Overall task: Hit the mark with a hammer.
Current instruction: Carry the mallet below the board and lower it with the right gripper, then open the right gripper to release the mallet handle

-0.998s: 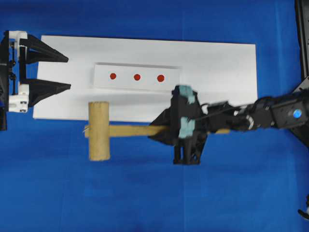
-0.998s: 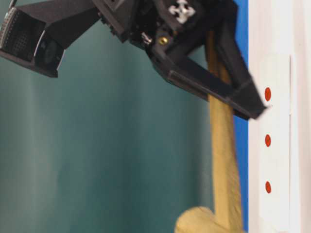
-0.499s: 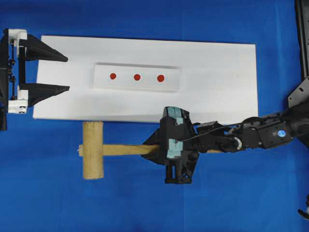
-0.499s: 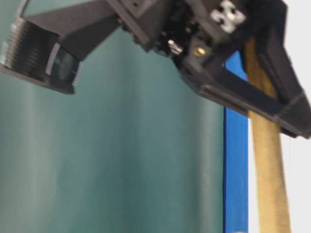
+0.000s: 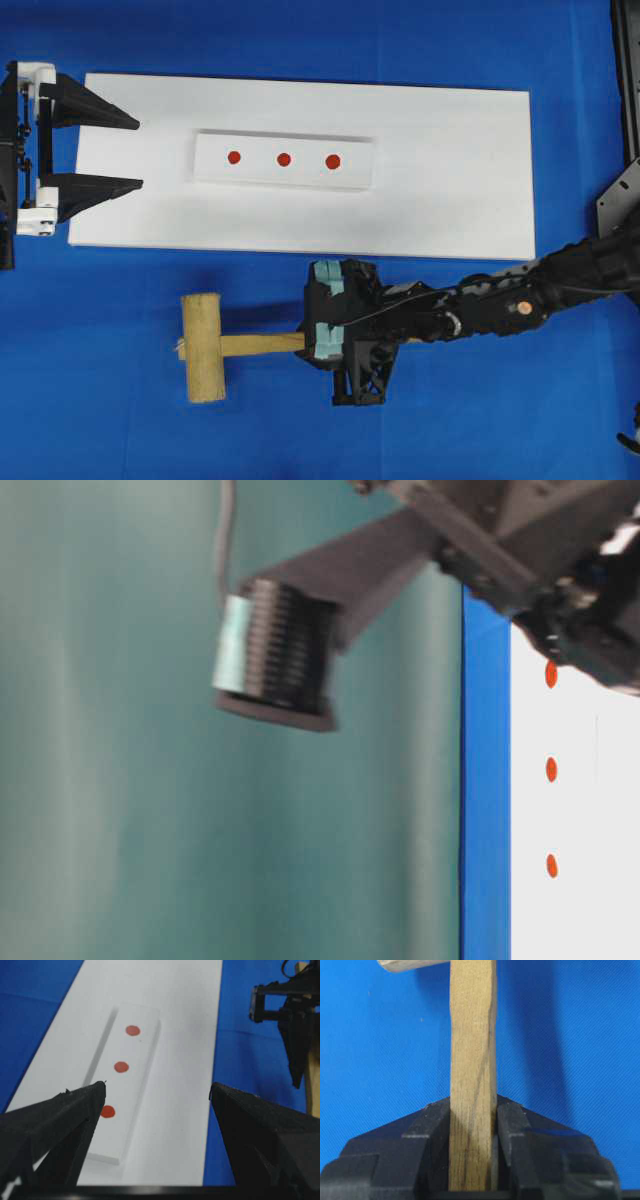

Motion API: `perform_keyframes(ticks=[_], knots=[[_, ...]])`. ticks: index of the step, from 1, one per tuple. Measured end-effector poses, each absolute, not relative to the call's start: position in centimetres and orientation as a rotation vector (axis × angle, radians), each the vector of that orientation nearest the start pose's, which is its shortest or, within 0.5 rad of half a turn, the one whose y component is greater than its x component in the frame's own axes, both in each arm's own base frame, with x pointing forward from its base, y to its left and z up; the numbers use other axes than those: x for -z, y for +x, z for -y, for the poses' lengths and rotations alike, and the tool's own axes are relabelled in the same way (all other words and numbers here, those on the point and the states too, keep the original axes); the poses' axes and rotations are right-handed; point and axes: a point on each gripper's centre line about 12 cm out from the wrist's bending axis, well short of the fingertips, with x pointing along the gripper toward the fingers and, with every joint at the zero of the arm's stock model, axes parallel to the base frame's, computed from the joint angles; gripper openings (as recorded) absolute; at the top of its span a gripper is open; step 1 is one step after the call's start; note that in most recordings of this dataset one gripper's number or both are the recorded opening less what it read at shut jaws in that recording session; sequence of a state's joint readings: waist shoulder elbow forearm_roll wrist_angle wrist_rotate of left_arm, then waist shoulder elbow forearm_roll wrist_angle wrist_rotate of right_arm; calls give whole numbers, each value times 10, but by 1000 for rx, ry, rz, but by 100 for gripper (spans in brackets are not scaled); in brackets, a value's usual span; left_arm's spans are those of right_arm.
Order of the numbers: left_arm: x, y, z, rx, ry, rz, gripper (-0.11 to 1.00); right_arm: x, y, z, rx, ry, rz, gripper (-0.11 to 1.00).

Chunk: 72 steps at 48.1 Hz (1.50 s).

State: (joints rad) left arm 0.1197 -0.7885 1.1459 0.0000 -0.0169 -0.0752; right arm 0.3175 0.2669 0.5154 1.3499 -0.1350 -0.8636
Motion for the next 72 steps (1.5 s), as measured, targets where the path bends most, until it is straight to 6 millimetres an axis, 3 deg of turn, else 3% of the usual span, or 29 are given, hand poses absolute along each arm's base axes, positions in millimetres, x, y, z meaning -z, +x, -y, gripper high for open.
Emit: perform_keyframes(ticks=[47, 52, 62, 72], knots=[[-237, 220, -26, -132, -99, -332, 83, -103, 416, -120, 16, 301, -773, 8], [-237, 220, -26, -132, -97, -331, 83, -102, 416, -120, 17, 300, -774, 29], [-237, 220, -26, -132, -99, -332, 83, -103, 417, -118, 27, 289, -765, 88], [-237, 220, -26, -132, -99, -331, 83, -103, 417, -117, 29, 287, -763, 81]])
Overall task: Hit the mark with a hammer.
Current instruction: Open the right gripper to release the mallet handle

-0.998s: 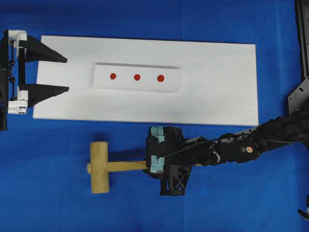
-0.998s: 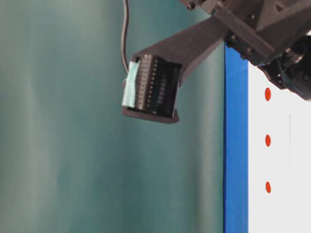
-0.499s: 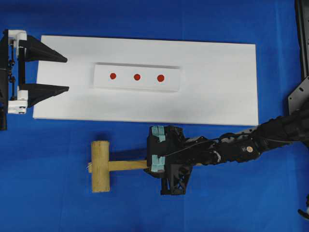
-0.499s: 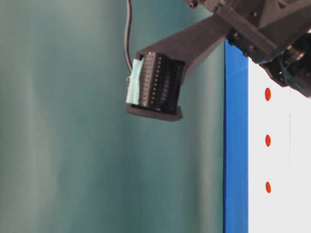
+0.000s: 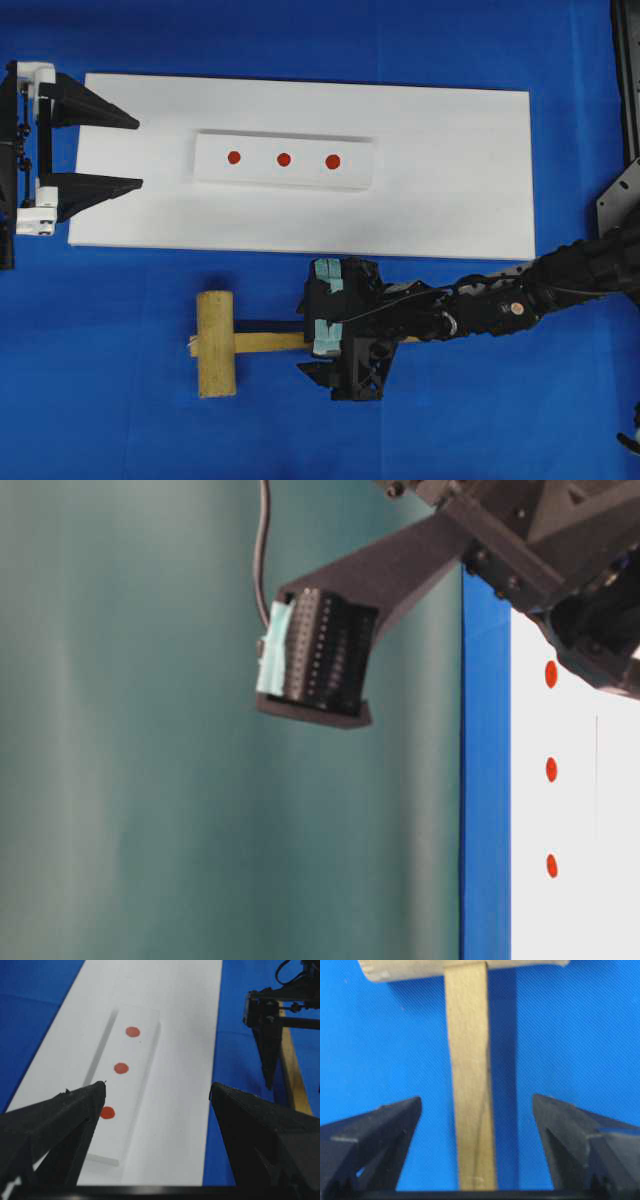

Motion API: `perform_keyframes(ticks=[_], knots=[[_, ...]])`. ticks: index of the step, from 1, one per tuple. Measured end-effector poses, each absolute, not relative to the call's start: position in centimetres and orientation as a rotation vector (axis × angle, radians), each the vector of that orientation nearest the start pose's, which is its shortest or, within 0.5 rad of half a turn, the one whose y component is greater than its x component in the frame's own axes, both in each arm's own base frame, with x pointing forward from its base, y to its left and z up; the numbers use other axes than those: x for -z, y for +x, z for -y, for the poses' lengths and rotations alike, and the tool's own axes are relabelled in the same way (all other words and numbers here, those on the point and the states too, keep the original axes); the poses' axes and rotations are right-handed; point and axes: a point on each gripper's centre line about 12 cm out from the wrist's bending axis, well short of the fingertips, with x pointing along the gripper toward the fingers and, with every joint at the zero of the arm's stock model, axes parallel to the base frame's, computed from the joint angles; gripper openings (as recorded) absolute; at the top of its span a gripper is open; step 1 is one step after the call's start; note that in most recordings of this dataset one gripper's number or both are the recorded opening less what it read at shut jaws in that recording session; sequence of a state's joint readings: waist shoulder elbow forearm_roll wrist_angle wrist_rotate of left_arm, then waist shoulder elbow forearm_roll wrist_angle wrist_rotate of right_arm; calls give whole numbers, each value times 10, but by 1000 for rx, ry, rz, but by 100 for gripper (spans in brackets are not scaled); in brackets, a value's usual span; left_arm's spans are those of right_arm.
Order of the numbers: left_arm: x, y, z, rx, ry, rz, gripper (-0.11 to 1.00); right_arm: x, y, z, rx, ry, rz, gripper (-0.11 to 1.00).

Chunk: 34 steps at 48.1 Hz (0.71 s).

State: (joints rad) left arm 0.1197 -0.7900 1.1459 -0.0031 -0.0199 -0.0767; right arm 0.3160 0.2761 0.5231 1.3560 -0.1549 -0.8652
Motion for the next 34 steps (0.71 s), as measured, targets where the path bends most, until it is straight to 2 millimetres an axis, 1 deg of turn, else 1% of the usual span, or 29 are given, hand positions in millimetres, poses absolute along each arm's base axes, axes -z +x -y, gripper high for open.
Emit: perform_keyframes(ticks=[5, 9, 11, 17, 25, 30, 34], knots=[[-237, 220, -26, -132, -99, -332, 83, -103, 417, -117, 29, 287, -763, 81], [-237, 220, -26, -132, -99, -332, 83, -107, 417, -118, 22, 287, -756, 81], [-236, 220, -26, -132, -98, -334, 83, -112, 416, -118, 17, 287, -747, 81], [-238, 219, -26, -131, -91, -328, 83, -139, 412, -118, -8, 293, -693, 81], [-244, 215, -26, -129, -85, -301, 83, -168, 399, -113, -29, 280, -636, 81], [-247, 212, -26, -128, -83, -283, 83, -180, 393, -109, -29, 278, -611, 81], [-248, 210, -25, -128, -82, -278, 83, -179, 392, -102, -15, 276, -611, 81]])
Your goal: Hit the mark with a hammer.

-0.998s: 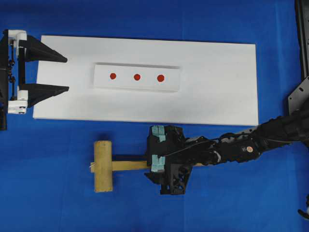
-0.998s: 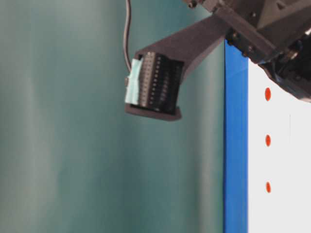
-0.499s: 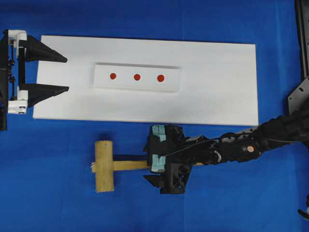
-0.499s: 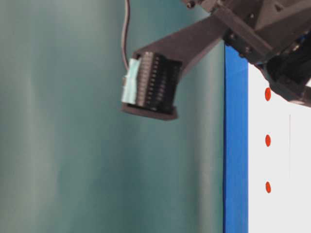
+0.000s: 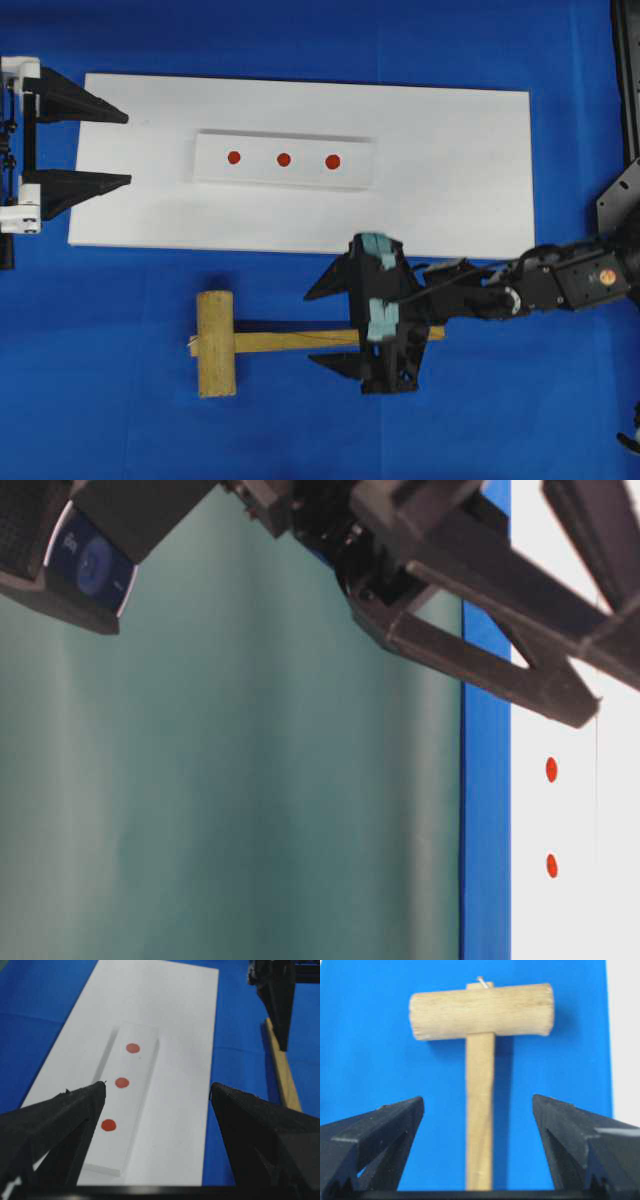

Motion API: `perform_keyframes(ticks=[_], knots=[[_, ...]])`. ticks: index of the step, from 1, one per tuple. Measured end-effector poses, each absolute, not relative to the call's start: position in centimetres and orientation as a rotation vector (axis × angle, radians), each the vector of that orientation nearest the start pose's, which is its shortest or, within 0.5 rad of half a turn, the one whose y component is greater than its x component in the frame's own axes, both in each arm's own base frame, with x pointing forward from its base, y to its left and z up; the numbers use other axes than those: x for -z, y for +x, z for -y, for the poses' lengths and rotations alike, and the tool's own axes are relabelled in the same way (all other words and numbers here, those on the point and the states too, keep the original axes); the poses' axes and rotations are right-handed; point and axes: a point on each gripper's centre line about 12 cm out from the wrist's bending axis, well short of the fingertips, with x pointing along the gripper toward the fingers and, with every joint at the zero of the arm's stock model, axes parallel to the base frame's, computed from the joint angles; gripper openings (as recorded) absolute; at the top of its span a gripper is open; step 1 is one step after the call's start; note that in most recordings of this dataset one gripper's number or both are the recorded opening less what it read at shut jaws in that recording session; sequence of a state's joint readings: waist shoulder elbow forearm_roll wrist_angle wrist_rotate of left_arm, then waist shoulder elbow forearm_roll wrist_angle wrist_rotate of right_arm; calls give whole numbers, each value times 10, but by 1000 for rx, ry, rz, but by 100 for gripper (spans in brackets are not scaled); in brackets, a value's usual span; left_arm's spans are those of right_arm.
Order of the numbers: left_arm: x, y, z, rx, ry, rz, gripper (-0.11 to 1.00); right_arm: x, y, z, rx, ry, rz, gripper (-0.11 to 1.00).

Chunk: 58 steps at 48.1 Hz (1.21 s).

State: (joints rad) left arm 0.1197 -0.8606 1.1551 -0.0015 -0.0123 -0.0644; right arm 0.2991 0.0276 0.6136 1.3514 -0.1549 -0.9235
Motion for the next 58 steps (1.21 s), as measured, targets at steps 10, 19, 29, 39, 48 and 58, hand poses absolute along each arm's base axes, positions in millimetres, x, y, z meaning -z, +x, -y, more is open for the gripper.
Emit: perform_keyframes(ticks=[10, 19, 29, 39, 48, 58], knots=[[-247, 209, -25, -129, -84, -289, 83, -178, 391, -69, 56, 276, -605, 81], [-246, 209, -25, -129, -86, -293, 83, -186, 384, -17, 151, 259, -579, 81], [-246, 209, -25, -129, -86, -295, 83, -191, 373, 23, 200, 251, -578, 81], [-246, 208, -25, -129, -85, -295, 83, -197, 368, 32, 198, 251, -567, 81], [-249, 206, -23, -122, -82, -280, 83, -218, 348, 29, 176, 228, -515, 81], [-251, 196, -17, -95, -73, -246, 81, -243, 306, 27, 163, 199, -428, 81]])
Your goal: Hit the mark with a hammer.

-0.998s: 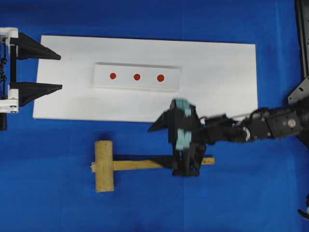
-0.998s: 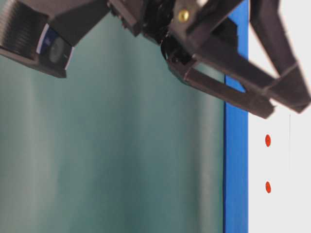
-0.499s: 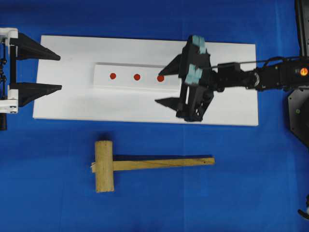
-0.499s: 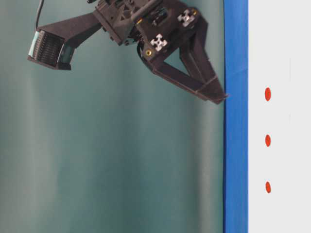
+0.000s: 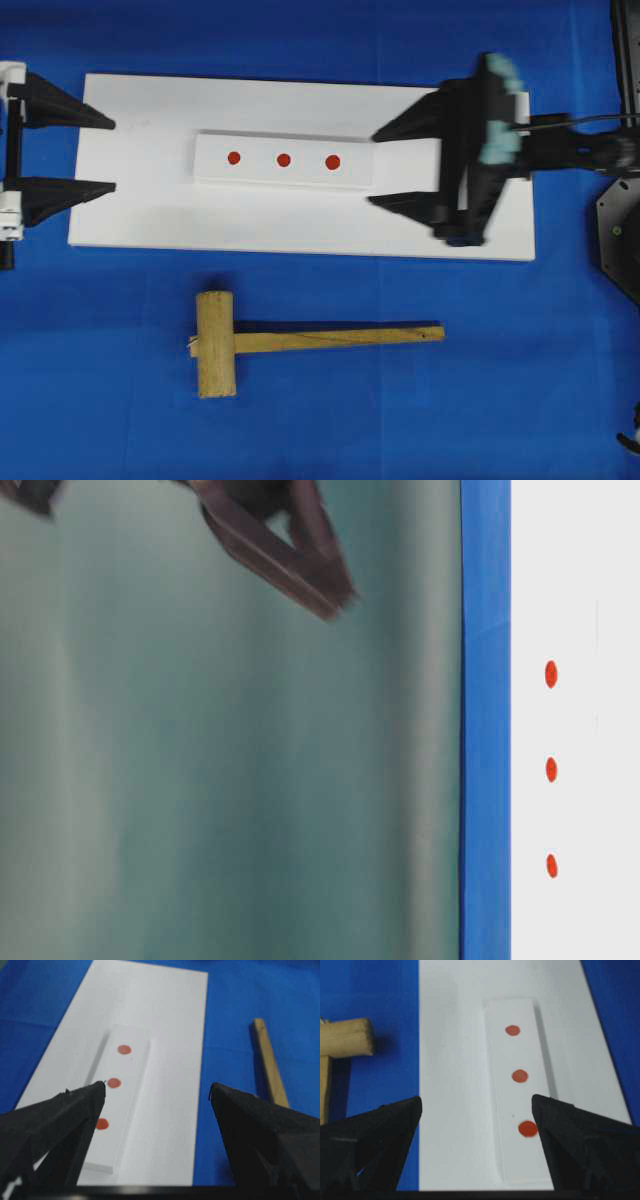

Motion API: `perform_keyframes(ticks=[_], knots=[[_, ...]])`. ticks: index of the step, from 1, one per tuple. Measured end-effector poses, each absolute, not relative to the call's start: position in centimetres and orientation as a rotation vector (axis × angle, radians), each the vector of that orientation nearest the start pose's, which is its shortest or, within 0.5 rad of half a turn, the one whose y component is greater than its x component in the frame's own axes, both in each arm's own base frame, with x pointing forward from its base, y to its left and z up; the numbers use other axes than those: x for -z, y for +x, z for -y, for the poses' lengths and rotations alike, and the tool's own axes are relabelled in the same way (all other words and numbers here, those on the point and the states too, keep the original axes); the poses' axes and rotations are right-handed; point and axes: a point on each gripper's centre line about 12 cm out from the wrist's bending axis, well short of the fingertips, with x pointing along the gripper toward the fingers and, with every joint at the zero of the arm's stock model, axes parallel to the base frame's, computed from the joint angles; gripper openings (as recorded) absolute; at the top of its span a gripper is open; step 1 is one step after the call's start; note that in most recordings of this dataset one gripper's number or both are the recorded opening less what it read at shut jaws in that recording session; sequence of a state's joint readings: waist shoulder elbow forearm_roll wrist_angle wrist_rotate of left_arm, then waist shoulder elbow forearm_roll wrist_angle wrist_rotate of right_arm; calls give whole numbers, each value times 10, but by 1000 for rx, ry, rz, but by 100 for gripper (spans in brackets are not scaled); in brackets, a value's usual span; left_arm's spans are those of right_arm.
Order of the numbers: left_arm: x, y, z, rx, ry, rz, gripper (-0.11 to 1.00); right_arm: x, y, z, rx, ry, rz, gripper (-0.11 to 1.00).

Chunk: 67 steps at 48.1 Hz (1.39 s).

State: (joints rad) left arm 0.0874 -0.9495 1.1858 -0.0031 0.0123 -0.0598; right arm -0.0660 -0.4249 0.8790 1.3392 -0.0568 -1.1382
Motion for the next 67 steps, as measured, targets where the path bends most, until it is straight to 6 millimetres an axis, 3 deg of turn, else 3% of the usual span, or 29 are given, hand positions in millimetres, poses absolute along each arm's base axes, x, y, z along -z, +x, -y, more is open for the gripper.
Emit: perform_keyframes(ticks=[15, 22, 31, 44, 67], knots=[[-252, 181, -12, -61, 24, -197, 80, -269, 235, 24, 157, 159, -258, 81], [-249, 175, -11, -56, 45, -186, 80, -264, 207, 23, 162, 152, -206, 80], [-242, 168, -10, -56, 44, -207, 81, -244, 182, 22, 163, 150, -193, 80], [-236, 159, -10, -55, 44, -224, 80, -219, 170, 25, 198, 146, -227, 80], [-226, 155, -9, -53, 43, -236, 80, -217, 170, 26, 208, 148, -231, 80]])
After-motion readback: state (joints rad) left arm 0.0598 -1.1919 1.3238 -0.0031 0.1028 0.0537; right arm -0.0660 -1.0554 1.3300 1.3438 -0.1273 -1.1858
